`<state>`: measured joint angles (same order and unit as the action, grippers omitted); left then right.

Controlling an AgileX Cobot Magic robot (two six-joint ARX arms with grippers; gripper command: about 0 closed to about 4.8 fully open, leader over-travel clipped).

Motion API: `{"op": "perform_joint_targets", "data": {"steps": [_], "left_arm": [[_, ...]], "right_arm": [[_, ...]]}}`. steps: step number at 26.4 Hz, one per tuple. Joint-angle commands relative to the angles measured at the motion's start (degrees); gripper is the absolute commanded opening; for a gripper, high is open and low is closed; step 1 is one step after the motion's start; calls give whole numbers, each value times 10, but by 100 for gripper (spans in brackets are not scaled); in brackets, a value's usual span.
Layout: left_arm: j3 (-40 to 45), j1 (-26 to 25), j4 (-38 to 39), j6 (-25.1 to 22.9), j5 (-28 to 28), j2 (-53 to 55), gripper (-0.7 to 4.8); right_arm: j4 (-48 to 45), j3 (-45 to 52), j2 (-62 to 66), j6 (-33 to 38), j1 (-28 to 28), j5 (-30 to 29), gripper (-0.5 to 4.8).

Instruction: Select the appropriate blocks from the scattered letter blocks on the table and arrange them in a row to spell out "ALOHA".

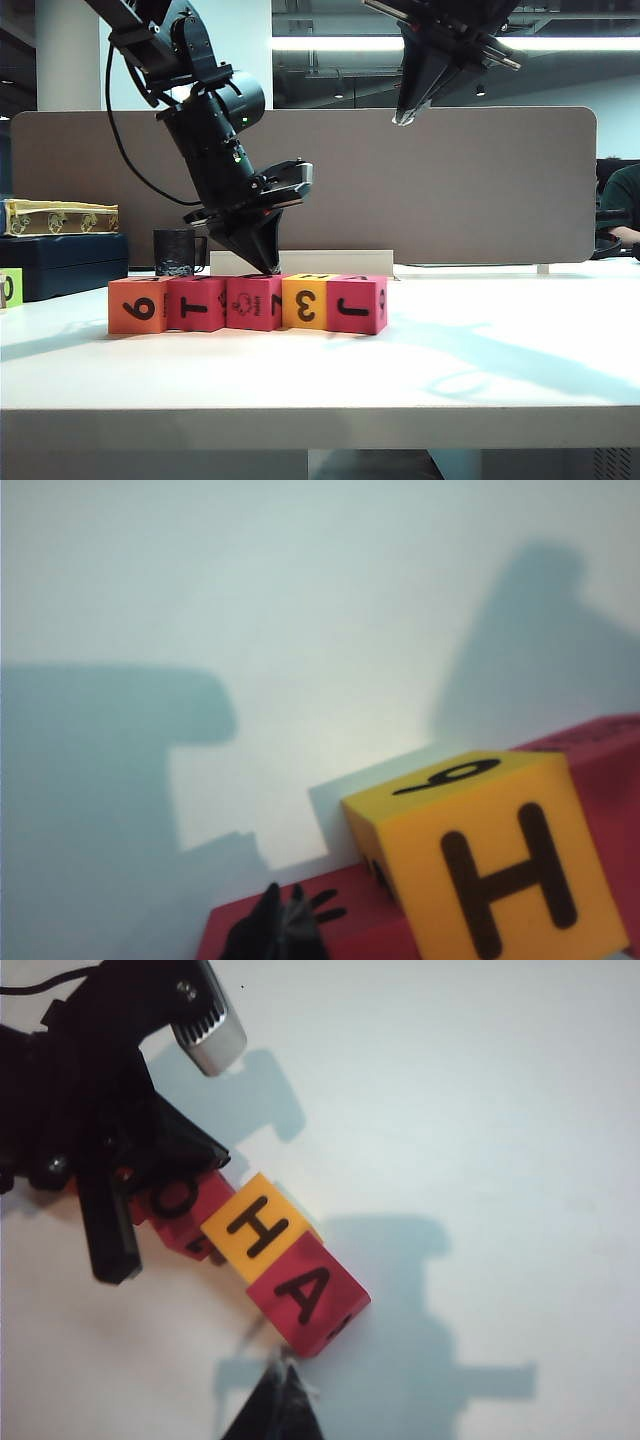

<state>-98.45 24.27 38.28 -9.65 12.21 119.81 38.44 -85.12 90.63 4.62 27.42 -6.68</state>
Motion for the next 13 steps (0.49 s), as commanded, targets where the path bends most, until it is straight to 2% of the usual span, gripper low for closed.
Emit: {"op": "perform_joint_targets", "data": {"steps": [1,6,9,13], "left_arm": [[5,7,17,-4,-14,-13,-6],[5,7,26,-2,-56,-23,-6],[2,7,19,-3,-61,-24,-6],[-41,5,38,-4,-104,-26,-6]], "right_arm": [[-5,-2,-3,-2,1,-1,-5],[-2,-1,-3,-2,1,-1,-5],[0,-1,-2,-2,1,0,-5],[2,-1,3,-2,1,6,-5]]}}
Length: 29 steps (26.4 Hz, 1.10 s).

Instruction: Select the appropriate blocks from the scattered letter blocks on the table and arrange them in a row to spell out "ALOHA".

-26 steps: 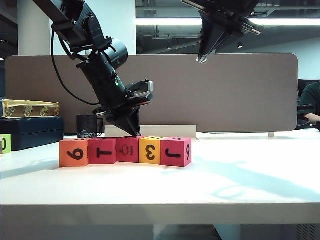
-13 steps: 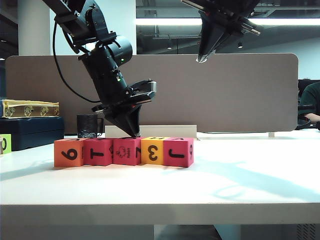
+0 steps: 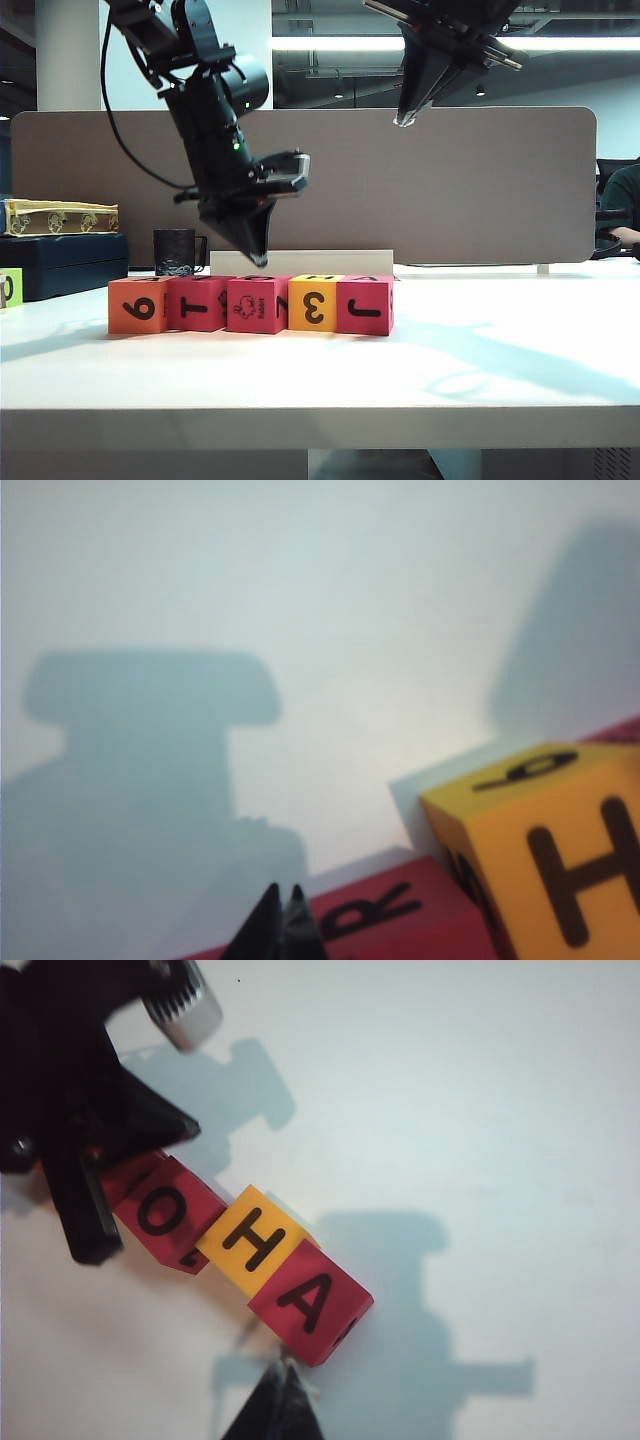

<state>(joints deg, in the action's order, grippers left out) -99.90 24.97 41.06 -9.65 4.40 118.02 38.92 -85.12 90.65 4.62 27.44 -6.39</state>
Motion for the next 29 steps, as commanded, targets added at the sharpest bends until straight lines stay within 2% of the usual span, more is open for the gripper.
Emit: {"op": "perform_joint_targets", "data": {"steps": [1,4,8,12,17,26,29], "left_arm": [[-40,-7,25,-5,-47,-12,-6],[-57,-25,58,-3,-81,-21,-6],[-55,-93,141,41,-82,-31,-6],[-54,-128,185,41,-80,-30,-6],[-54,-134,196,39,-83,-19,-6],[-52,-134,227,40,-80,28,-6],[-52,-134,214,41,-46,28,-6]], "right_arm": [[-2,-1,8,-2,1,5,-5],[-1,-1,25,-2,1,14,-5],[-1,-1,75,-2,0,29,-5],[-11,-1,126,-1,0,29,-5],[-14,-1,177,3,0,31,-5],[-16,-1,181,11,-1,54,-5],[-21,-1,186,11,-1,54,-5]]}}
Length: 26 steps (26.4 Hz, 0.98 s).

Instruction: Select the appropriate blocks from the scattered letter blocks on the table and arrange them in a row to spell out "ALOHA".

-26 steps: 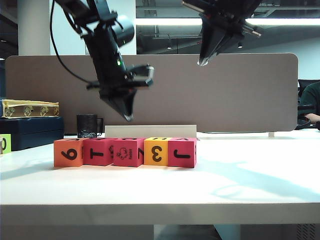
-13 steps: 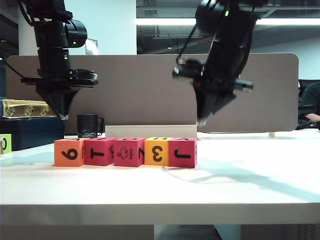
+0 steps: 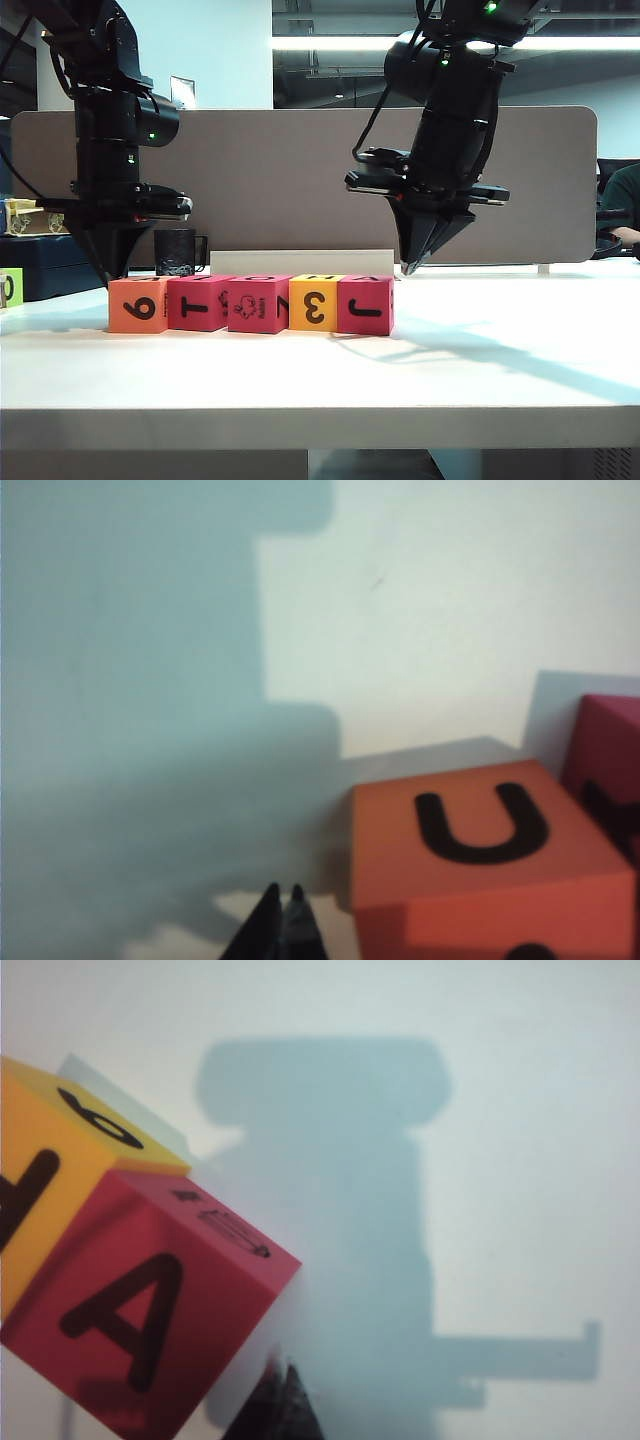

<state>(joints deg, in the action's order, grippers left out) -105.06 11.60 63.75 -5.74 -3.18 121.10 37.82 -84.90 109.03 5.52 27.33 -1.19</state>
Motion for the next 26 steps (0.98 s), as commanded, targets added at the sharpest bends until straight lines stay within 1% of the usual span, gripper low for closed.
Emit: {"op": "perform_joint_targets", "data": {"steps": [1,4,7,11,19,21,22,26], "left_arm": [[0,0,-15,2,34,-3,-6],[0,1,-22,2,35,-3,-6],[0,1,-26,2,61,-2,-6],[0,7,-33,2,74,-2,-6],[0,22,-43,0,74,-2,-6],[0,23,-44,0,52,-2,-6],[0,23,-46,2,28,-2,-6],[-1,22,-49,1,-33,-3,-6]], "right_arm": [[-10,-3,3,2,0,2,-5],[-10,-3,10,2,0,2,-5],[-12,-3,13,2,0,2,-5],[-11,-3,23,3,0,1,-5],[-19,-3,28,2,0,0,-5],[-19,-3,28,2,0,0,-5],[-19,-4,28,2,0,3,-5],[-21,-5,28,2,0,3,-5]]}}
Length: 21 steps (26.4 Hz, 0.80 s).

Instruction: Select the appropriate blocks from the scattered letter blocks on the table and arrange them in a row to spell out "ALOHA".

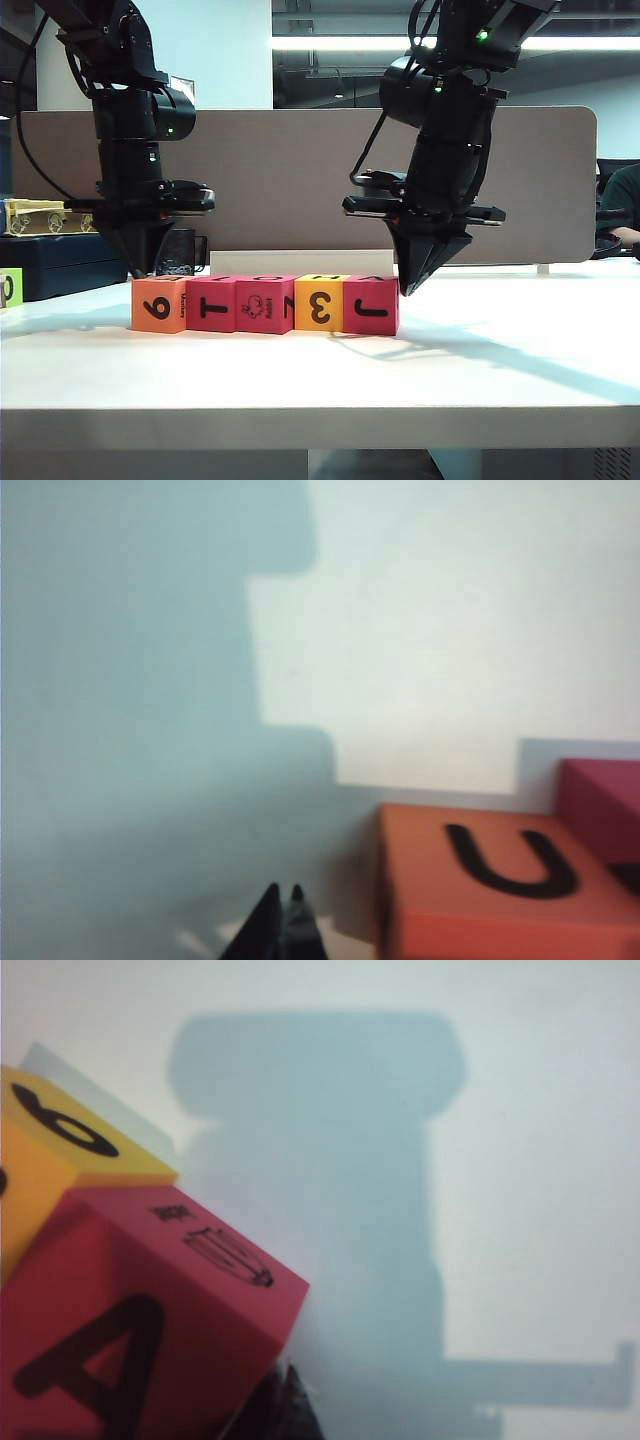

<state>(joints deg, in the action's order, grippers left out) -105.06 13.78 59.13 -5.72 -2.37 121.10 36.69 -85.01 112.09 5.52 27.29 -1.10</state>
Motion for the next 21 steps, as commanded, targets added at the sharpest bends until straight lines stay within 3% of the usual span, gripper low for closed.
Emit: {"op": "perform_joint_targets", "data": {"steps": [1,10,16,21], "left_arm": [[-1,0,-3,1,-52,-5,-6],[-12,0,9,-1,-82,-33,-6],[-25,0,28,1,-61,-78,-6],[-25,0,75,4,29,-90,-6]], "right_arm": [[-10,-5,-3,2,1,5,-5],[9,-45,-12,-17,1,42,-5],[8,-50,-42,-26,2,39,-5],[34,-54,-56,-26,2,33,-5]]}}
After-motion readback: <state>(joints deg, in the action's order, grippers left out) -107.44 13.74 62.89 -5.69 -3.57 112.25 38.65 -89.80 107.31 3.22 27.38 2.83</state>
